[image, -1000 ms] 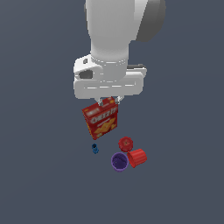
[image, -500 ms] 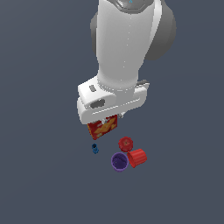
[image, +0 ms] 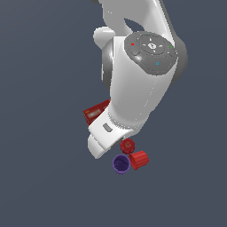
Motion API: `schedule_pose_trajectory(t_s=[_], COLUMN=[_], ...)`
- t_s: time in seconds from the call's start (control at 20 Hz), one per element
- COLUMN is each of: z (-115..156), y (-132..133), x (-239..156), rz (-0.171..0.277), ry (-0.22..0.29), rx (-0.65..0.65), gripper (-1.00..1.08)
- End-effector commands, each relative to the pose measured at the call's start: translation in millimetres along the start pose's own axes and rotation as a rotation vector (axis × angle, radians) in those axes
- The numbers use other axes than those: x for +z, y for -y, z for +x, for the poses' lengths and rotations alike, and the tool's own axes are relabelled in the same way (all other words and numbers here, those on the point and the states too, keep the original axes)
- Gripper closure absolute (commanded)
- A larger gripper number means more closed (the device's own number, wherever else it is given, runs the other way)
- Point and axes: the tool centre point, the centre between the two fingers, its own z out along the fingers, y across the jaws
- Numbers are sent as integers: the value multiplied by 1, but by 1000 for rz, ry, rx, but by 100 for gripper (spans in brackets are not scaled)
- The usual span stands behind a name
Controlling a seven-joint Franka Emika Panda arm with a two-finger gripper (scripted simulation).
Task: Pick up a designated object from a clutter of objects.
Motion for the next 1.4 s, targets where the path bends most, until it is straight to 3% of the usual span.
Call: schedule_pose_trajectory(t_s=[0.0,0.75,1.35], z=[11,67,87], y=[-4,-19,-20], x=[10,85,138], rz=[0,25,59], ry=[16,105,154], rx=[-77,-516,-770], gripper=[-20,-20,-20])
